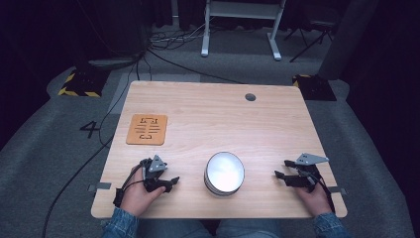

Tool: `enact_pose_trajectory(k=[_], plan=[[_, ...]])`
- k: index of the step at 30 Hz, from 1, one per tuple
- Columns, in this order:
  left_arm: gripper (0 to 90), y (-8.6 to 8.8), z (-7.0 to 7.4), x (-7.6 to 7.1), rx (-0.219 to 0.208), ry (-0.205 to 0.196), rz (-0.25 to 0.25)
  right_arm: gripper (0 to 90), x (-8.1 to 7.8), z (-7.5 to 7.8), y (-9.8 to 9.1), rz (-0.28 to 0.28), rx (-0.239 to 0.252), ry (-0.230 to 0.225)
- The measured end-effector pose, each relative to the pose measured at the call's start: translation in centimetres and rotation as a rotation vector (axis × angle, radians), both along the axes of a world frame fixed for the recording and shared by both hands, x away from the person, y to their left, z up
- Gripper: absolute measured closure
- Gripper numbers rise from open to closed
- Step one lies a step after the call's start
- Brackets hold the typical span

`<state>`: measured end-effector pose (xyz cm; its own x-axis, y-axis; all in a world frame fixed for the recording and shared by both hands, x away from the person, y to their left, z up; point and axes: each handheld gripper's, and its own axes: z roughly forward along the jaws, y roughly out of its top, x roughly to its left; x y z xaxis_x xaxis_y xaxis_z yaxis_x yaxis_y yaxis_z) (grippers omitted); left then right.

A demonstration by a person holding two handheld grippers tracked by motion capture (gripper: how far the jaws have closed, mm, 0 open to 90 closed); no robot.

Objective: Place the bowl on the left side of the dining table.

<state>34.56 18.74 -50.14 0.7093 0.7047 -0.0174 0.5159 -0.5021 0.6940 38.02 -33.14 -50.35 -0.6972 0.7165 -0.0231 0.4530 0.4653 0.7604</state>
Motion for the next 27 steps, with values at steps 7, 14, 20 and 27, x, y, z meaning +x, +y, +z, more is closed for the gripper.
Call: enact_pose_trajectory(k=[7,14,20,27], plan=[[28.1,-0.1,0.0,-0.1,-0.005,0.002,0.007,34.4,0.0,0.0,0.0,0.0,0.0,0.0],[28.0,-0.1,0.0,-0.1,-0.005,0.003,0.006,34.4,0.0,0.0,0.0,0.0,0.0,0.0],[31.3,-0.2,0.1,-0.2,-0.009,0.013,0.0,34.4,0.0,0.0,0.0,0.0,0.0,0.0],[33.5,-0.9,2.0,-0.2,-0.004,0.049,0.03,34.3,0.0,0.0,0.0,-0.002,-0.001,0.0]])
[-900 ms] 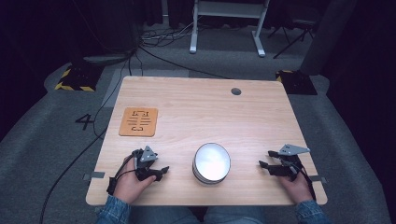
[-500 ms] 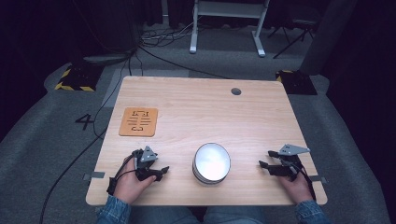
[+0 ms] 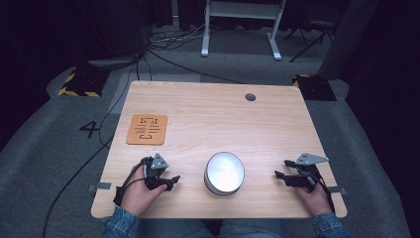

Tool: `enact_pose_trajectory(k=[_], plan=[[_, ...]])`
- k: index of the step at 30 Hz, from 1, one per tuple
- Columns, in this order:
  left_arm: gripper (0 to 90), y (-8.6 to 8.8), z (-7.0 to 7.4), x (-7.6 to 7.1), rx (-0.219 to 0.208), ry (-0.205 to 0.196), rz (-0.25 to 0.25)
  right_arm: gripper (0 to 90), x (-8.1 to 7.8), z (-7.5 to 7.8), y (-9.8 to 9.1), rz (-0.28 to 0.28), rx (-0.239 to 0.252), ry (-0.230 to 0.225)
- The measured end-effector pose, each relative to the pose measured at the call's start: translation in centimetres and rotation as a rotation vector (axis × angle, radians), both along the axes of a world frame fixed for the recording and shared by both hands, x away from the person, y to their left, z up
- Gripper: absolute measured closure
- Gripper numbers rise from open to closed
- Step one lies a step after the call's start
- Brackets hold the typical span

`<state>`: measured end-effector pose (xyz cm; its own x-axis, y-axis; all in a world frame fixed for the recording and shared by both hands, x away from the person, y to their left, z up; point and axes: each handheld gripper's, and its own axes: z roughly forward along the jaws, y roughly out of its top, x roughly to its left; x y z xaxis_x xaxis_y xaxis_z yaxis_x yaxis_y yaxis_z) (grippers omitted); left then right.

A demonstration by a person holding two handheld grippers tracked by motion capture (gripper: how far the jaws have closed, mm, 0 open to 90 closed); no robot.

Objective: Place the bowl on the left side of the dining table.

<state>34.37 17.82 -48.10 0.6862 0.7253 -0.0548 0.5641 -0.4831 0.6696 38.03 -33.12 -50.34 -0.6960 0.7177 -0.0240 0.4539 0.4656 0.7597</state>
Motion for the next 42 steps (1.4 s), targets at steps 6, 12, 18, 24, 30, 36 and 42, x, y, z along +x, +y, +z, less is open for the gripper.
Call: enact_pose_trajectory(k=[6,12,18,24,30,36,42], plan=[[33.8,-0.7,1.8,0.0,-0.013,-0.018,-0.027,34.3,0.0,0.0,0.0,0.0,0.0,0.0],[35.0,-1.0,3.5,-0.4,-0.02,-0.018,-0.034,34.3,0.0,0.0,0.0,0.0,0.0,0.0],[35.6,-1.3,5.1,-0.8,-0.041,-0.06,-0.032,34.3,0.0,0.0,0.0,0.0,-0.001,0.0],[36.1,-1.4,6.6,-1.2,-0.075,-0.1,-0.01,34.3,0.0,0.0,0.0,0.0,0.0,0.0],[37.3,-1.5,7.6,-1.3,-0.111,-0.144,0.02,34.2,0.0,0.0,0.0,0.0,0.0,0.0],[38.2,-2.0,8.4,-1.3,-0.127,-0.161,0.005,34.2,0.0,0.0,0.0,0.0,-0.001,0.0],[38.2,-3.7,9.5,-1.0,-0.162,-0.173,-0.041,34.2,0.0,0.0,0.0,-0.003,0.0,0.0]])
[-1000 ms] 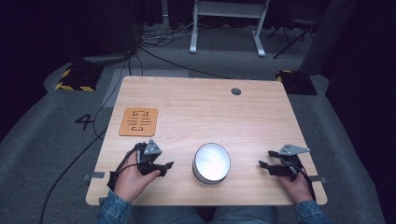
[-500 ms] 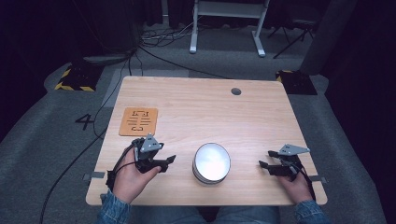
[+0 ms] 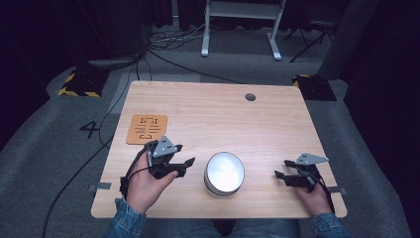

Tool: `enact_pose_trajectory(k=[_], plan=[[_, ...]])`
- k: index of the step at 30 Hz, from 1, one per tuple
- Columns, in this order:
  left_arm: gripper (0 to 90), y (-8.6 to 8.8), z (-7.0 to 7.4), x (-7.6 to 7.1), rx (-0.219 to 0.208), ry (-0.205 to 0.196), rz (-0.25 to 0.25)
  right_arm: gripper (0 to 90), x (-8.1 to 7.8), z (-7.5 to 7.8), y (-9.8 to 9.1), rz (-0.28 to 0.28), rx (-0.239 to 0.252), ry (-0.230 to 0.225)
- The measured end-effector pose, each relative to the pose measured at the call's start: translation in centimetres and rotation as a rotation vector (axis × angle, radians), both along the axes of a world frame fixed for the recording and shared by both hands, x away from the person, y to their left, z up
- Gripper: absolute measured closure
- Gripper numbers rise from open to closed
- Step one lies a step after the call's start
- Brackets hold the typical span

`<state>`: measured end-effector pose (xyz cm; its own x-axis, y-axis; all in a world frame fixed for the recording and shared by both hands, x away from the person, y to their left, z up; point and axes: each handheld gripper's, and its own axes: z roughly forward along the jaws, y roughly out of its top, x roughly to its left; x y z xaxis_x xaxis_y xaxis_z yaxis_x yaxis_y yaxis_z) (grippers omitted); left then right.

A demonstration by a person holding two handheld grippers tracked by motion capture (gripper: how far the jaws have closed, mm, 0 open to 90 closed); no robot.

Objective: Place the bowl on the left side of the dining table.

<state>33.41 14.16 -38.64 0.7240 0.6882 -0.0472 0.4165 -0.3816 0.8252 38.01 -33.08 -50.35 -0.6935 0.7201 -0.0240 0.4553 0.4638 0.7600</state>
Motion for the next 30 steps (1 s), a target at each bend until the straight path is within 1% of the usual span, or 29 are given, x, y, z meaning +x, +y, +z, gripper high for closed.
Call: enact_pose_trajectory(k=[3,4,5,6,7,8,9,10,11,12,13,15,16,17,18,19,20,21,22,24,25,26,30], plan=[[38.2,-0.4,0.3,0.1,0.011,-0.006,-0.018,34.2,0.0,0.0,0.0,-0.001,0.0,0.0],[38.3,-0.9,0.4,0.1,-0.011,0.004,-0.018,34.2,0.0,0.0,0.0,-0.004,0.003,0.001],[38.4,-1.2,0.5,0.1,-0.01,-0.003,-0.022,34.2,0.0,0.0,0.0,-0.004,0.002,0.001],[38.4,-1.6,0.6,0.1,-0.011,-0.002,-0.033,34.2,0.0,0.0,0.0,-0.005,0.002,0.001],[38.4,-2.1,0.8,0.0,-0.002,-0.006,-0.048,34.2,0.0,0.0,0.0,-0.004,0.002,0.001],[38.4,-2.1,0.8,0.0,-0.002,-0.006,-0.048,34.2,0.0,0.0,0.0,-0.004,0.002,0.001],[38.3,-2.6,1.0,-0.1,0.001,-0.004,-0.053,34.2,0.0,0.0,0.0,-0.005,0.002,0.001],[38.3,-3.1,1.2,0.0,0.001,-0.004,-0.071,34.2,0.0,0.0,0.0,-0.005,0.002,0.001],[38.3,-3.1,1.2,0.0,0.001,-0.004,-0.071,34.2,0.0,0.0,0.0,-0.005,0.002,0.001],[38.3,-3.6,1.3,0.0,-0.003,0.006,-0.078,34.2,0.0,0.0,0.0,-0.005,0.002,0.001],[38.3,-3.9,1.4,0.1,0.009,-0.007,-0.082,34.2,0.0,0.0,0.0,-0.004,0.002,0.0],[38.1,-4.5,1.5,0.2,0.019,-0.004,-0.104,34.2,0.0,0.0,0.0,-0.005,0.002,0.001],[38.1,-5.1,1.5,0.4,0.012,0.004,-0.115,34.2,0.0,0.0,0.0,-0.004,0.002,0.001],[38.1,-5.5,1.4,0.5,0.015,0.012,-0.123,34.2,0.0,0.0,0.0,-0.005,0.002,0.001],[38.1,-5.8,1.4,0.7,0.028,0.014,-0.125,34.2,0.0,0.0,0.0,-0.005,0.002,0.001],[38.2,-6.1,1.3,0.8,0.026,0.018,-0.133,34.2,0.0,0.0,0.0,-0.004,0.002,0.001],[38.2,-6.1,1.3,0.8,0.026,0.018,-0.133,34.2,0.0,0.0,0.0,-0.004,0.002,0.001],[38.3,-6.6,1.3,1.0,0.046,0.017,-0.13,34.2,0.0,0.0,0.0,-0.005,0.002,0.001],[38.3,-6.9,1.3,1.1,0.044,0.032,-0.136,34.2,0.0,0.0,0.0,-0.005,0.002,0.001],[38.7,-7.3,1.3,1.3,0.06,0.022,-0.132,34.2,0.0,0.0,0.0,-0.005,0.002,0.001],[38.7,-7.6,1.2,1.4,0.056,0.037,-0.139,34.2,0.0,0.0,0.0,-0.004,0.002,0.0],[38.7,-7.7,1.1,1.5,0.065,0.038,-0.136,34.2,0.0,0.0,0.0,-0.005,0.002,0.0],[39.3,-8.0,0.8,1.9,0.061,0.039,-0.13,34.2,0.0,0.0,0.0,-0.005,0.002,0.0]])
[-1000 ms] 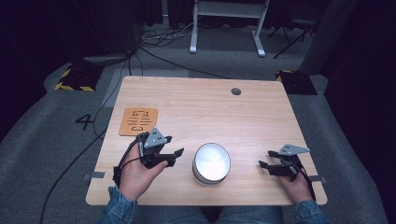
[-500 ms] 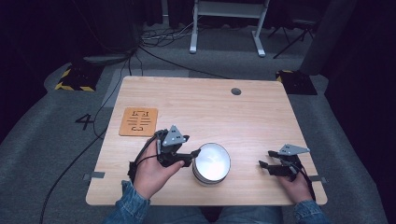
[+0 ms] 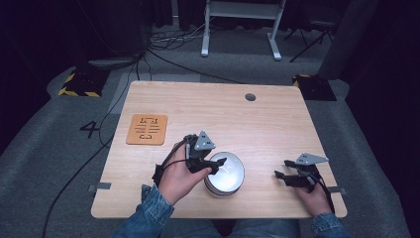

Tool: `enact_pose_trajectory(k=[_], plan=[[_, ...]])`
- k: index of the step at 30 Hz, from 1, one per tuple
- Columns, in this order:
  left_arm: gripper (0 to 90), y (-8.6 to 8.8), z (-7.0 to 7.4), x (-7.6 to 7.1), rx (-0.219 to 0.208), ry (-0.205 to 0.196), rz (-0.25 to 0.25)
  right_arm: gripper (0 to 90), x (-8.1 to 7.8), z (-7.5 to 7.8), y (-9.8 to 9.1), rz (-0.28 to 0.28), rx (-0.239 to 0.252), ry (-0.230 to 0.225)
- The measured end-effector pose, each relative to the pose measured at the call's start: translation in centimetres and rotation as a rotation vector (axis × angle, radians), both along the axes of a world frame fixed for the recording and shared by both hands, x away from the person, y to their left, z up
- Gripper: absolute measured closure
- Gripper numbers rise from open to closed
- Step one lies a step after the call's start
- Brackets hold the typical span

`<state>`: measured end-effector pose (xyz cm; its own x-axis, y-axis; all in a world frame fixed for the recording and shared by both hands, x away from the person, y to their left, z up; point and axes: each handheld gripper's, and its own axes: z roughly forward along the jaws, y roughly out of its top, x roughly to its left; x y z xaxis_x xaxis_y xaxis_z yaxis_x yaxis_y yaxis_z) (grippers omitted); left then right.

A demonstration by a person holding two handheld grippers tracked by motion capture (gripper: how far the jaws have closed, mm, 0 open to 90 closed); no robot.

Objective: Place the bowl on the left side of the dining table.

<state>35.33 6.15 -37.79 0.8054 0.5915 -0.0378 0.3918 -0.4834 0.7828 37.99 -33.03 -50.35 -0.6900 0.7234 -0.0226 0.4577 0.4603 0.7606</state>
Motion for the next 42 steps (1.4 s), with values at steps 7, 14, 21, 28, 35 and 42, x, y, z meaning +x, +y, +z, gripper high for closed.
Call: enact_pose_trajectory(k=[7,14,21,28,35,42], plan=[[49.4,-0.3,-1.0,0.7,0.059,0.066,0.031,34.2,0.0,0.0,0.0,0.0,0.001,0.0],[70.8,-1.0,-1.2,0.9,0.104,0.07,0.059,34.2,0.0,0.0,0.0,0.0,0.0,0.0],[78.6,-1.3,-0.9,0.9,0.135,0.075,0.072,34.2,0.0,0.0,0.0,0.0,0.0,0.0],[79.7,-1.4,-0.8,0.8,0.151,0.075,0.062,34.1,0.0,0.0,0.0,-0.003,0.0,-0.001],[80.0,-1.3,-0.2,0.7,0.129,0.101,0.045,34.2,0.0,0.0,0.0,-0.003,0.0,0.0],[80.0,-1.5,1.2,0.3,0.123,0.097,0.028,34.1,0.0,0.0,0.0,-0.003,0.001,0.0]])
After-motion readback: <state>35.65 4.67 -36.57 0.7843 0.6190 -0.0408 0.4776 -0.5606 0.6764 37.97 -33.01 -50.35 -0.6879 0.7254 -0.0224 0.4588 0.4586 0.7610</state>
